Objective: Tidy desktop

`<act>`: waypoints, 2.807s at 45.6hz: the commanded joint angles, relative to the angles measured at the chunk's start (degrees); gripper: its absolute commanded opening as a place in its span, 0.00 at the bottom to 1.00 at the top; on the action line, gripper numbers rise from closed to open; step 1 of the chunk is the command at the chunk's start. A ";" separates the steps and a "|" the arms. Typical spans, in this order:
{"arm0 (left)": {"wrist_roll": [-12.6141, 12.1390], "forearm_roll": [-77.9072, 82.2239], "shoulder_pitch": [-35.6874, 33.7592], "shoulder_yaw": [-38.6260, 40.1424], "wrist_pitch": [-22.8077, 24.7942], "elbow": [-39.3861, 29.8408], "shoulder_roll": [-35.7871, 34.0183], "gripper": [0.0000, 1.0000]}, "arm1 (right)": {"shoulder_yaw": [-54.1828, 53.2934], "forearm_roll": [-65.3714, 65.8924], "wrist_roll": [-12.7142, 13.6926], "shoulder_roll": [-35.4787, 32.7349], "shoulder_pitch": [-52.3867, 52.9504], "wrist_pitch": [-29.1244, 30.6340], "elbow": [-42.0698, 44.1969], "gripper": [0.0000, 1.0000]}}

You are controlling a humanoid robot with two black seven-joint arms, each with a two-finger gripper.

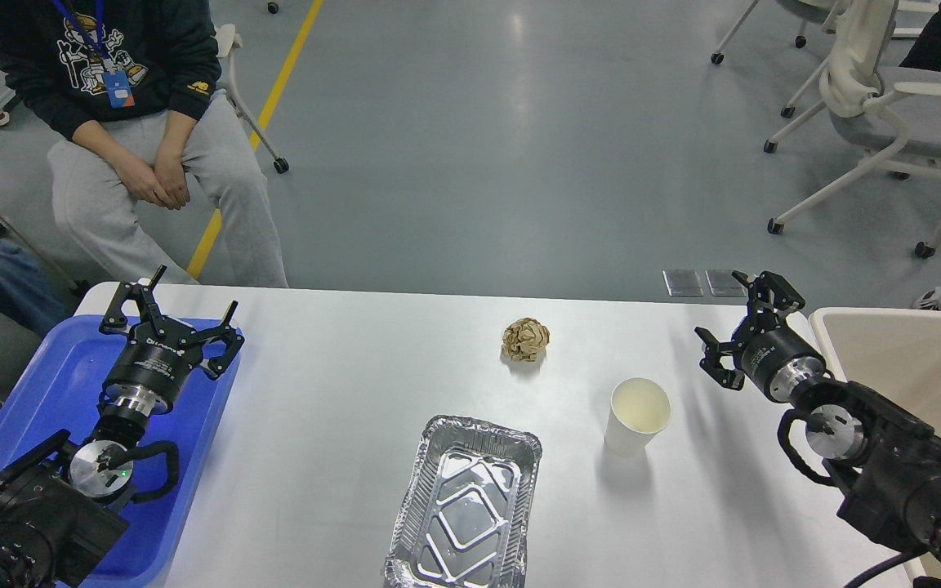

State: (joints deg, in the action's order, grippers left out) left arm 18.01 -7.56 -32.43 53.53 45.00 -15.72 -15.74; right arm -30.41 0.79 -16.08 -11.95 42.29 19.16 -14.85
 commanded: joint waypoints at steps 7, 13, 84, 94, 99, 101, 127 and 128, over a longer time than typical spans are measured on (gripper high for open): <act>0.01 0.00 0.00 0.00 0.00 0.08 -0.08 1.00 | 0.26 0.00 0.00 0.00 -0.02 0.00 -0.09 1.00; 0.01 0.00 0.00 0.00 0.00 0.08 -0.08 1.00 | 0.70 0.00 0.00 -0.09 -0.11 0.09 -0.26 1.00; 0.01 0.00 0.00 0.00 0.00 -0.01 -0.08 1.00 | 44.70 23.98 3.08 -38.50 26.49 -20.04 -61.88 1.00; 0.01 0.00 0.09 0.00 0.00 -0.01 -0.08 1.00 | 60.90 28.30 2.99 -35.25 38.73 -19.60 -62.23 1.00; 0.01 0.00 0.09 0.09 0.00 -0.01 -0.08 1.00 | 67.75 30.58 2.99 -32.18 42.69 -19.60 -62.23 1.00; 0.01 0.00 0.09 0.00 0.00 -0.01 -0.08 1.00 | 69.95 31.81 2.99 -30.59 44.01 -19.60 -62.14 1.00; 0.01 0.00 0.09 0.00 0.00 -0.01 -0.16 1.00 | 83.41 34.63 3.08 -13.80 44.28 -24.69 -52.30 1.00; 0.01 0.00 0.09 0.09 0.00 -0.01 -0.16 1.00 | 83.67 34.63 3.08 -13.36 43.84 -24.96 -51.86 1.00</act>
State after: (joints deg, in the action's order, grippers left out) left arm 18.02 -7.56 -32.34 53.58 45.00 -15.73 -15.90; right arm 49.01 34.64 -13.08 -31.13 87.57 -3.24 -71.24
